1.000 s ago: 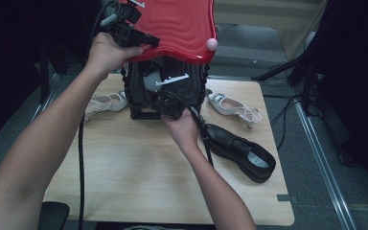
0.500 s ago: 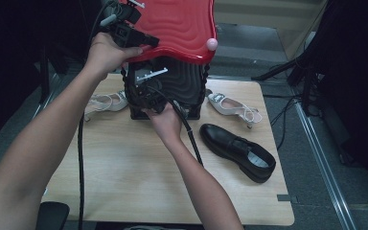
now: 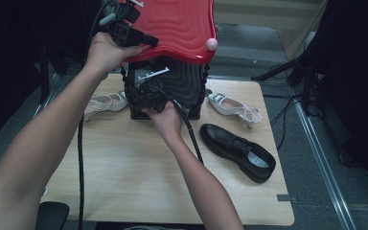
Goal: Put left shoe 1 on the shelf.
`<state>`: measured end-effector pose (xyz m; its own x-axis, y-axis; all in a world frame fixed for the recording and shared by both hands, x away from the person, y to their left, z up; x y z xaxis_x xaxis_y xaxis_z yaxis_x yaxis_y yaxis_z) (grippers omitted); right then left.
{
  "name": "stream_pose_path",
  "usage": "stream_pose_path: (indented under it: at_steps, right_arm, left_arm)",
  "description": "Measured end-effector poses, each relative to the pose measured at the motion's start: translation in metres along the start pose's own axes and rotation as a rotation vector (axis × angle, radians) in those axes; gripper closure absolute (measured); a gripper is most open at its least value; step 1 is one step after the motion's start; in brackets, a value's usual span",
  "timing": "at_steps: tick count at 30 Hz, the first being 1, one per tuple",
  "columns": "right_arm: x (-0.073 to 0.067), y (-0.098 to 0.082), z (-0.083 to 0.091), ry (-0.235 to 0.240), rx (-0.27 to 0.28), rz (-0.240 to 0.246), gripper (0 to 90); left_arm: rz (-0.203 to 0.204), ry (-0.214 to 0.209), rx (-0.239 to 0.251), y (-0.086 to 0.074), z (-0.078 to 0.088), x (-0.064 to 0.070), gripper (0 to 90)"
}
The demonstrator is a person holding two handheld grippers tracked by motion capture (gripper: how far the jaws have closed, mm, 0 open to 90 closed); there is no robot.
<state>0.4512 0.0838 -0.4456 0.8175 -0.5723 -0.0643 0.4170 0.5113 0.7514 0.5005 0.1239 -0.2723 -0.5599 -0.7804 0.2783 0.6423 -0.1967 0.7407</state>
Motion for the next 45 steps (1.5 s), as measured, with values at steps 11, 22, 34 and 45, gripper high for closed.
stream_pose_path:
  at_steps: [11,22,34,45]
  right_arm:
    - [-0.013,-0.025,0.043,0.060,0.091,0.104,82.1]
    - [-0.014,-0.066,0.077,0.132,0.090,0.123,69.7]
    - [-0.005,-0.104,0.106,0.184,0.077,0.024,59.2]
    - [0.000,-0.134,0.124,0.155,0.093,0.083,54.0]
  left_arm:
    - [-0.051,-0.019,-0.014,-0.005,0.023,0.011,73.4]
    - [-0.055,-0.056,-0.024,-0.035,0.043,0.026,55.4]
    - [-0.030,-0.096,-0.039,-0.081,0.043,0.018,46.2]
    - [-0.018,-0.096,-0.075,-0.126,0.031,0.012,46.1]
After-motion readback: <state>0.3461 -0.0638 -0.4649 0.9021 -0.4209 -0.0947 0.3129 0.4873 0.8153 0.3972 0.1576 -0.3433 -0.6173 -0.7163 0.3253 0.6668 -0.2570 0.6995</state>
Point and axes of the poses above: each handheld gripper's, and its own axes: z roughly backward along the jaws, y roughly out of its top, x roughly to its right, the point moved 6 cm from there along -z, roughly forward along the jaws, and after that the axes turned 10 degrees about z, right-handed, at the moved point
